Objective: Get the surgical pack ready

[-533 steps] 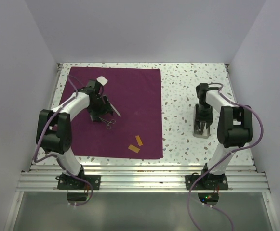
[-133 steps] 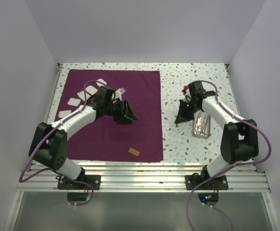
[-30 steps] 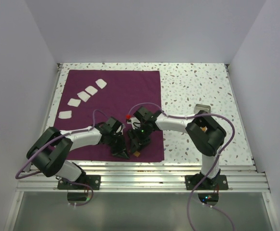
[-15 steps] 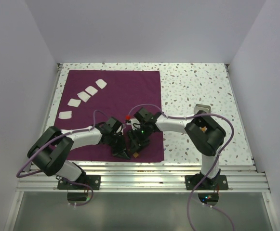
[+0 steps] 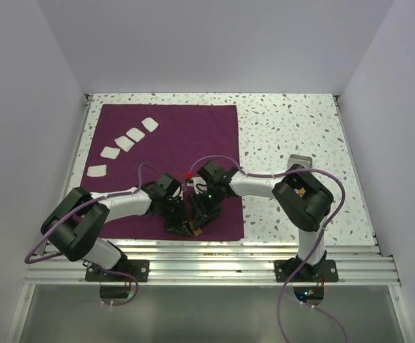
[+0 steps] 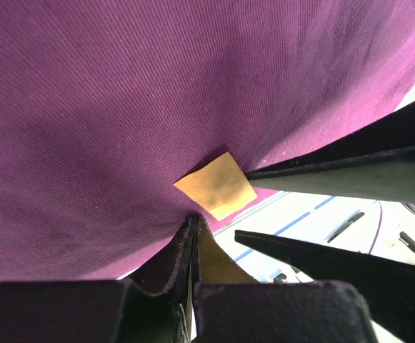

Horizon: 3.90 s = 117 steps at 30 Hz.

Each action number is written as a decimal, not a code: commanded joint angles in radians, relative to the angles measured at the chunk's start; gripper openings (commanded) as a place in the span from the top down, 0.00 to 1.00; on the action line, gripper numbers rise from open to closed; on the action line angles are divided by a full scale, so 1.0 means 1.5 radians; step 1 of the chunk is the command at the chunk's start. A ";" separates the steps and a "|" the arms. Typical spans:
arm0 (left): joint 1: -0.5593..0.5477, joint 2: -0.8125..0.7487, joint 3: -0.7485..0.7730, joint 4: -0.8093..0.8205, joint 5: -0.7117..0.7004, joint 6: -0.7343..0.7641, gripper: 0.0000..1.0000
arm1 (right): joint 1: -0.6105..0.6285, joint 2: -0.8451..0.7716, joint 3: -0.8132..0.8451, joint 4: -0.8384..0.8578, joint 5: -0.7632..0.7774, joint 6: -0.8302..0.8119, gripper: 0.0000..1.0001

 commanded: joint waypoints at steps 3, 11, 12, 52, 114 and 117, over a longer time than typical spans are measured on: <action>-0.003 0.009 -0.015 0.010 -0.018 0.001 1.00 | 0.002 0.009 -0.003 0.034 0.000 0.021 0.67; -0.004 0.020 -0.020 0.019 -0.014 0.003 1.00 | 0.003 0.023 -0.013 0.072 -0.016 0.054 0.72; -0.004 0.019 -0.020 0.019 -0.014 0.003 1.00 | 0.003 0.020 -0.015 0.074 -0.017 0.060 0.73; 0.188 -0.050 0.246 -0.194 -0.115 0.194 0.51 | -0.616 -0.203 0.030 -0.319 0.429 -0.108 1.00; 0.730 0.281 0.595 -0.334 -0.344 0.225 0.57 | -0.338 -0.116 0.150 -0.297 0.184 -0.060 0.42; 0.735 0.283 0.599 -0.326 -0.340 0.252 0.50 | -0.334 -0.114 0.150 -0.297 0.185 -0.063 0.42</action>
